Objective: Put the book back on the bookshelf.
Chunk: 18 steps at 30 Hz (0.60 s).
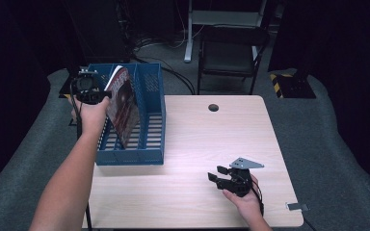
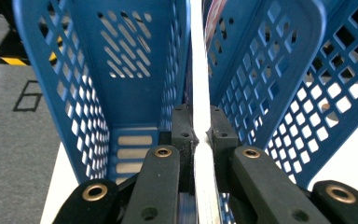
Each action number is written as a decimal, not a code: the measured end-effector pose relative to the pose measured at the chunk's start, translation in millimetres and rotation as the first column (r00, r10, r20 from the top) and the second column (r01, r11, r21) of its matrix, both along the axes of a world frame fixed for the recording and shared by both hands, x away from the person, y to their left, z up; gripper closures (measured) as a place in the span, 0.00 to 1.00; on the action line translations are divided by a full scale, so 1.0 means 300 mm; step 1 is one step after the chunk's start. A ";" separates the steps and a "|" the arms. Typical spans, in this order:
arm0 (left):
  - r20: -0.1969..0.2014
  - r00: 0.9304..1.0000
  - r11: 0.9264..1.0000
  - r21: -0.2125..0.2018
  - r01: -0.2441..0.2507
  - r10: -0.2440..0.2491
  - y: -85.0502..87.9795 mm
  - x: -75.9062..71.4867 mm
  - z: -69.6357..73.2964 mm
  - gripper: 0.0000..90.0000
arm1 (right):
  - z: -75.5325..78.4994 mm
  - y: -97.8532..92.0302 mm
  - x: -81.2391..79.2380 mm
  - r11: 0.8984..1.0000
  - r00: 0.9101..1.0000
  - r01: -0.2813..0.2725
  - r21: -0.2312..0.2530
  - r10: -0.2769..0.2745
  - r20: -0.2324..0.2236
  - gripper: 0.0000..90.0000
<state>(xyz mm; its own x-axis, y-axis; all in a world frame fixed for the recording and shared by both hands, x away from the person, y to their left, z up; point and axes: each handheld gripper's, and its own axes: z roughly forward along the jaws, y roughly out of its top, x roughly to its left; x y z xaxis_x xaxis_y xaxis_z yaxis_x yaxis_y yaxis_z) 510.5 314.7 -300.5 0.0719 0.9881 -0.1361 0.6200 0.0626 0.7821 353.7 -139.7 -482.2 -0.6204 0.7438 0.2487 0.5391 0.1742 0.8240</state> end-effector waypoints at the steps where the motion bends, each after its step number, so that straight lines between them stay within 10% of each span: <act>1: 0.007 1.000 1.000 0.000 0.002 -0.002 0.004 0.000 -0.002 0.93 | 0.000 0.000 0.000 1.000 1.000 0.000 0.000 0.000 0.000 0.52; 18: -0.048 0.998 0.999 -0.005 0.049 -0.049 -0.002 0.007 -0.003 0.81 | 0.001 0.002 0.000 1.000 1.000 -0.002 -0.002 0.002 0.000 0.52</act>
<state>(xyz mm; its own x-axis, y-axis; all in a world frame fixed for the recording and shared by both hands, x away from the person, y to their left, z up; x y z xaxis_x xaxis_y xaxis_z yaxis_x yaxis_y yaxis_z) 512.5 314.2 -301.6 0.1134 0.9830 -0.1444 0.6594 0.0342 0.7510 353.7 -139.0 -482.0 -0.6219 0.7429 0.2475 0.5389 0.1768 0.8236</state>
